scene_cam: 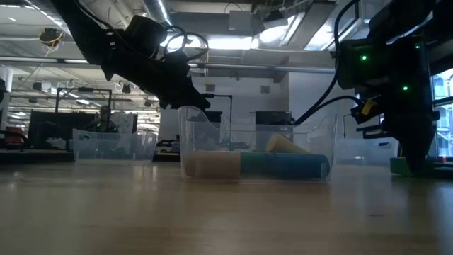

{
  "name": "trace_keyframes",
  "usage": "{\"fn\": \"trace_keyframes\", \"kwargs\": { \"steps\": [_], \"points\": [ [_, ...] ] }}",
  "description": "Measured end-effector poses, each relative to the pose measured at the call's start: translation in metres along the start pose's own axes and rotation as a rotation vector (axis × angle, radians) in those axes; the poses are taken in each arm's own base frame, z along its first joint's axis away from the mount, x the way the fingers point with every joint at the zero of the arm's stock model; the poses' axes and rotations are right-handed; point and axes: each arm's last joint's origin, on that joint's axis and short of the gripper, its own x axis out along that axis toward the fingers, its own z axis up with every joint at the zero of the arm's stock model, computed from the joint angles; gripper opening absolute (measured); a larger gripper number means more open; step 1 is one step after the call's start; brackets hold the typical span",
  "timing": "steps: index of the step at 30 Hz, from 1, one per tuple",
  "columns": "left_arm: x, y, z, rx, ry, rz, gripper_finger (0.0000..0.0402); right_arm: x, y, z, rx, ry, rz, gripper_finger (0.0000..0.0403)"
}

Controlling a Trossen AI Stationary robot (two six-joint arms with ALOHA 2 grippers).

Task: Sort blocks by size
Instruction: Put the green arch block into the top right transparent bin

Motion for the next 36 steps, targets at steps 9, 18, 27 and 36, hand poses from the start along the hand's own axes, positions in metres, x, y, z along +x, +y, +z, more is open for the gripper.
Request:
{"fn": "trace_keyframes", "kwargs": {
  "steps": [9, 18, 27, 36],
  "points": [
    [0.0, 0.0, 0.0, 0.0, 0.0, 0.0, 0.0159, 0.0, 0.0, 0.0, -0.029, -0.006, -0.004, 0.0094],
    [0.0, 0.0, 0.0, 0.0, 0.0, 0.0, 0.0159, -0.013, 0.006, 0.008, -0.061, -0.035, 0.028, 0.0096],
    [0.0, 0.0, 0.0, 0.0, 0.002, 0.0, 0.0159, -0.042, 0.013, 0.021, -0.125, -0.114, 0.025, 0.0098],
    [0.0, 0.0, 0.0, 0.0, 0.002, 0.0, 0.0159, -0.076, -0.005, 0.05, -0.148, -0.197, -0.038, 0.0099]
  ]
}}
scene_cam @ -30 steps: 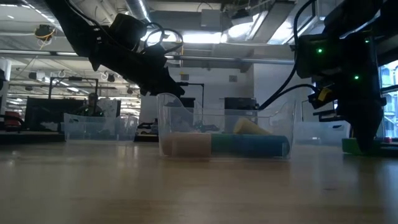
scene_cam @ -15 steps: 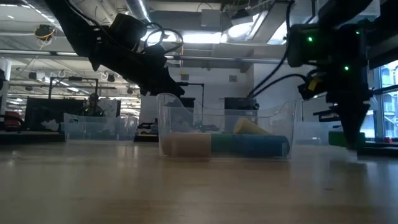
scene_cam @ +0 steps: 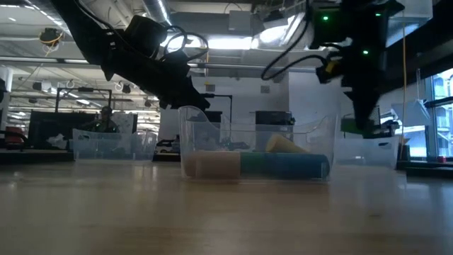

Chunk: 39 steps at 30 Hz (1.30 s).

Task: Sort blocks by size
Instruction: Put the green arch block into the top right transparent bin

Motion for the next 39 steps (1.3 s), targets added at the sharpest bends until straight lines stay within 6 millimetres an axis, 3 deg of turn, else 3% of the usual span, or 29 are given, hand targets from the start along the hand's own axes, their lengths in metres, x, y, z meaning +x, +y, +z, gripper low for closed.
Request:
{"fn": "trace_keyframes", "kwargs": {
  "steps": [10, 23, 28, 32, 39],
  "points": [
    [0.0, 0.0, 0.0, 0.0, 0.003, 0.0, 0.0159, -0.001, -0.062, 0.034, 0.054, -0.045, -0.038, 0.0099],
    [0.0, 0.0, 0.0, 0.0, 0.003, 0.0, 0.0159, 0.017, -0.133, 0.054, 0.176, -0.125, -0.031, 0.0099],
    [0.0, 0.0, 0.0, 0.0, 0.002, 0.0, 0.0159, 0.024, -0.144, 0.056, 0.218, -0.118, -0.035, 0.0099],
    [0.0, 0.0, 0.0, 0.0, 0.002, 0.0, 0.0159, 0.024, -0.143, 0.057, 0.199, -0.128, -0.011, 0.0105],
    [0.0, 0.0, 0.0, 0.001, 0.002, 0.001, 0.0159, 0.024, -0.143, 0.057, 0.193, -0.123, -0.015, 0.018]
  ]
}}
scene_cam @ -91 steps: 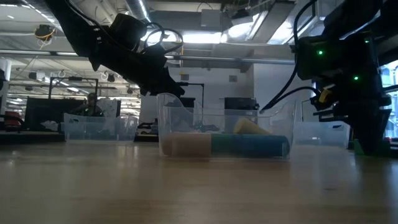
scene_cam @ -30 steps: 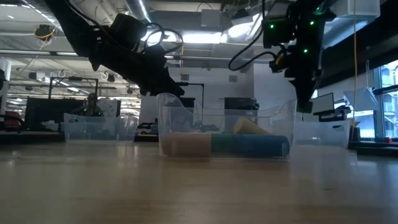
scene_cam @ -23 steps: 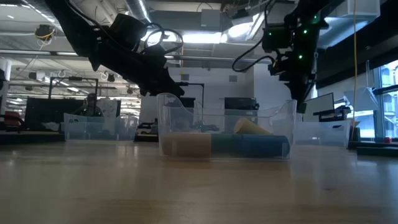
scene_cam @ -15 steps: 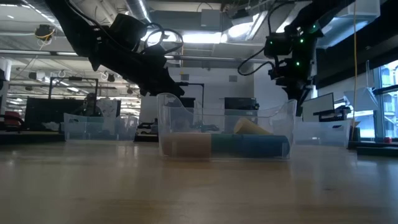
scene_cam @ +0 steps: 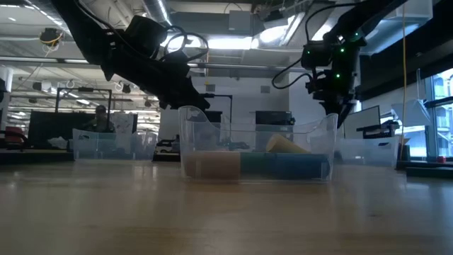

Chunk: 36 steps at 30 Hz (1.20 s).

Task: Sort blocks by size
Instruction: Put the green arch block into the top right transparent bin, then put the light green arch block into the top right transparent bin

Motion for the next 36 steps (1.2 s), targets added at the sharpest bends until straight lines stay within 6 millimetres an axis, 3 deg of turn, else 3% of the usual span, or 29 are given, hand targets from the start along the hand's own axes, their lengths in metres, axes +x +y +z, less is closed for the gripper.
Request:
{"fn": "trace_keyframes", "kwargs": {
  "steps": [6, 12, 20, 36],
  "points": [
    [0.0, 0.0, 0.0, 0.006, 0.0, 0.0, 0.0159, -0.005, 0.005, -0.003, -0.024, 0.002, -0.009, 0.0217],
    [0.0, 0.0, 0.0, 0.006, 0.0, -0.001, 0.0159, -0.029, 0.025, -0.017, -0.061, -0.007, 0.023, 0.0219],
    [0.0, 0.0, 0.0, 0.004, -0.002, 0.0, 0.0159, -0.06, 0.057, -0.05, -0.086, 0.07, 0.102, 0.022],
    [0.0, 0.0, 0.0, -0.001, 0.001, 0.0, 0.0159, -0.079, 0.116, -0.104, -0.301, 0.218, 0.125, 0.022]
  ]
}}
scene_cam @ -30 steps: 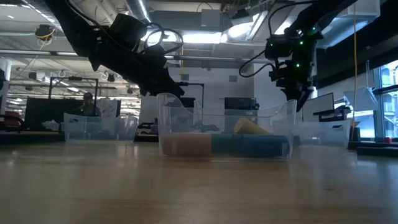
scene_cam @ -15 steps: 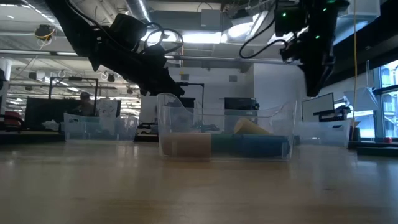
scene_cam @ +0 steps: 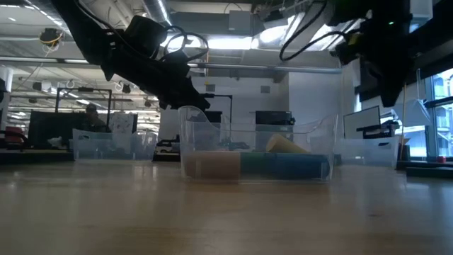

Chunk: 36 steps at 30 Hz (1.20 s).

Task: Sort blocks by size
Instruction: Put the light green arch block into the top right transparent bin

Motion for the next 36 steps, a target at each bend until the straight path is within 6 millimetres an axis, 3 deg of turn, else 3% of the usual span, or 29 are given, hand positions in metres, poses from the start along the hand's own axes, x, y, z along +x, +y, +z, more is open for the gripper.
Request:
{"fn": "trace_keyframes", "kwargs": {
  "steps": [9, 16, 36],
  "points": [
    [0.0, 0.0, 0.0, 0.0, 0.0, 0.0, 0.0159, 0.029, 0.029, -0.035, -0.136, 0.187, 0.088, 0.022],
    [0.0, 0.0, 0.0, 0.0, 0.0, 0.0, 0.0159, 0.053, 0.034, -0.058, -0.229, 0.271, 0.028, 0.022],
    [0.0, 0.0, 0.0, 0.0, 0.0, 0.0, 0.0159, 0.088, 0.035, -0.069, -0.315, 0.216, 0.027, 0.022]
  ]
}}
